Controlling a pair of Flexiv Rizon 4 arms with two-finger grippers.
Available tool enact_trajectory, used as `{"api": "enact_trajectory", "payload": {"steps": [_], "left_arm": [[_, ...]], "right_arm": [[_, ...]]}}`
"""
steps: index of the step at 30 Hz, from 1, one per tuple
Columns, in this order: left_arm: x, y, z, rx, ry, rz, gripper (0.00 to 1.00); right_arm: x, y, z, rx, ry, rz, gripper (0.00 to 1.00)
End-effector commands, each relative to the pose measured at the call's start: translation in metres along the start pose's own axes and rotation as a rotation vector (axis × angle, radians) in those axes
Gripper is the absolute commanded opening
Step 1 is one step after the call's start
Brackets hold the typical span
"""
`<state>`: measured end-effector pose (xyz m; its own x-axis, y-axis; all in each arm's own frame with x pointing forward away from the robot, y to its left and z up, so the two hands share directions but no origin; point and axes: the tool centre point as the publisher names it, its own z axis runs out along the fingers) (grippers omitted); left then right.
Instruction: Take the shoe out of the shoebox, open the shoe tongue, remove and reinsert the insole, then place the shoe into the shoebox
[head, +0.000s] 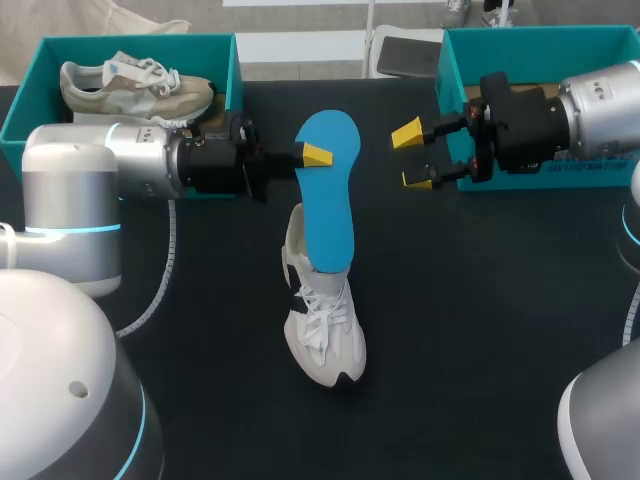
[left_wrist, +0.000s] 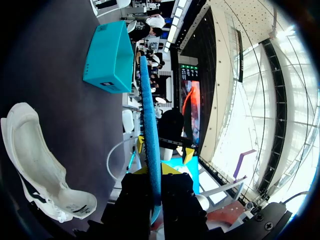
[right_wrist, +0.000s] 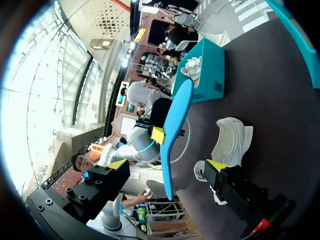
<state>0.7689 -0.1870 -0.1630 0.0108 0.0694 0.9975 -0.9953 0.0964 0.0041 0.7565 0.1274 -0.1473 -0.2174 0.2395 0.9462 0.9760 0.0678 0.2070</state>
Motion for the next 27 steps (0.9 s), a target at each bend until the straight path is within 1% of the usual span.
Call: {"api": "enact_trajectory", "payload": {"steps": [1,2,3,12,13,14,15,16,17,19,20,21,24,25,27], "left_arm": [[0.0,0.001,0.0,0.001,-0.001,0.0,0.0],[0.0,0.001,0.0,0.001,-0.001,0.0,0.0],[0.0,0.001,0.0,0.001,-0.001,0.0,0.0],[0.0,0.001,0.0,0.001,-0.001,0.0,0.0],[-0.004,-0.001,0.0,0.007,-0.023,0.097,0.0],[-0.007,-0.005,0.0,0.001,0.004,0.106,0.0],[-0.007,-0.008,-0.001,-0.012,0.025,0.179,0.0],[-0.008,-0.011,-0.001,-0.018,0.023,0.27,0.0],[-0.006,-0.013,-0.001,-0.029,0.064,0.287,0.0],[0.0,-0.015,0.0,-0.044,0.096,0.428,0.0],[0.005,-0.014,0.0,-0.052,0.147,0.433,0.0],[0.007,-0.015,0.001,-0.044,0.165,0.489,0.0],[0.006,-0.013,0.004,-0.075,0.131,0.641,0.0],[0.006,-0.013,0.004,-0.074,0.144,0.682,0.0],[0.007,-0.014,0.003,-0.072,0.133,0.785,0.0]], "right_arm": [[-0.003,0.004,0.001,0.004,0.038,0.026,1.0],[-0.004,0.006,0.0,-0.008,0.018,0.019,1.0],[-0.003,0.007,-0.001,-0.014,0.022,0.019,1.0],[-0.003,0.007,-0.001,-0.014,0.022,0.019,1.0],[-0.003,0.007,-0.001,-0.014,0.022,0.019,1.0],[-0.003,0.007,-0.001,-0.014,0.022,0.019,1.0],[-0.003,0.007,-0.001,-0.014,0.022,0.019,1.0],[-0.003,0.007,-0.001,-0.014,0.022,0.019,1.0],[-0.003,0.007,-0.001,-0.014,0.022,0.019,1.0],[-0.003,0.007,-0.001,-0.014,0.022,0.019,1.0],[-0.003,0.007,-0.001,-0.014,0.022,0.019,1.0],[-0.003,0.007,-0.001,-0.014,0.022,0.019,1.0],[-0.003,0.007,-0.001,-0.014,0.022,0.019,1.0],[-0.003,0.007,-0.001,-0.014,0.022,0.019,1.0],[-0.003,0.007,-0.001,-0.014,0.022,0.019,1.0]]}}
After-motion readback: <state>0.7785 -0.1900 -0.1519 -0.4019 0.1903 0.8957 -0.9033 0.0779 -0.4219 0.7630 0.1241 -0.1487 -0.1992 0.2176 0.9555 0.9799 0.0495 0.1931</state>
